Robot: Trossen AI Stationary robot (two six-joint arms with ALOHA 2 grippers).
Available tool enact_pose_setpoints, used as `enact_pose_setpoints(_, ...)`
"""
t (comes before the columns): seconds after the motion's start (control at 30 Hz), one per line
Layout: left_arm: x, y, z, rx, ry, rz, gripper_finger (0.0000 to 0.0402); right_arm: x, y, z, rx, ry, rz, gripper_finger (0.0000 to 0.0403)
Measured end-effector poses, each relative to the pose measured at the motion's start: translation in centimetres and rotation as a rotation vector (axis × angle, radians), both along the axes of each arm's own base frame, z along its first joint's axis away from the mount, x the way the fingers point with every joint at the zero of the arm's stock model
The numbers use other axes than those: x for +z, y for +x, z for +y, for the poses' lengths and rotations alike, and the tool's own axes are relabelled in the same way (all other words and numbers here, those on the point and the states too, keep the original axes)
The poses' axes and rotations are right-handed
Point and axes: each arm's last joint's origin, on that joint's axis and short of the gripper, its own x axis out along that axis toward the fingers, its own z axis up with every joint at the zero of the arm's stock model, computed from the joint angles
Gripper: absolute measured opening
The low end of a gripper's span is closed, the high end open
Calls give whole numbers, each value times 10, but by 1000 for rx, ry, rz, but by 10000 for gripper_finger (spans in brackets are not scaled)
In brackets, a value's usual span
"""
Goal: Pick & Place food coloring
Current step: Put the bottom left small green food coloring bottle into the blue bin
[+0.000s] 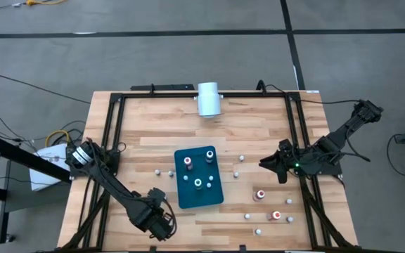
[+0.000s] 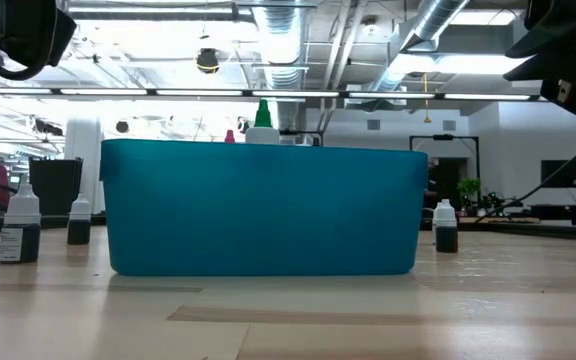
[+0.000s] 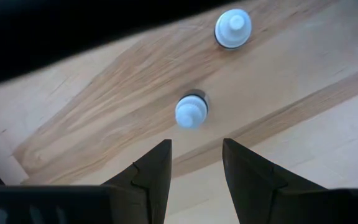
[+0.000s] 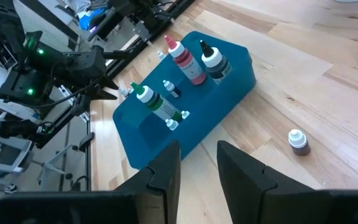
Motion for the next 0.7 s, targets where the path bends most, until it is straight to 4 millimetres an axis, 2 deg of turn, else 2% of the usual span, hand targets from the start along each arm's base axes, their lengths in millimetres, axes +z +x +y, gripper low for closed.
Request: enact_pose_setpoints(0.7, 0, 2, 1, -93, -29, 17, 136, 0, 0, 0, -1, 0, 0, 95)
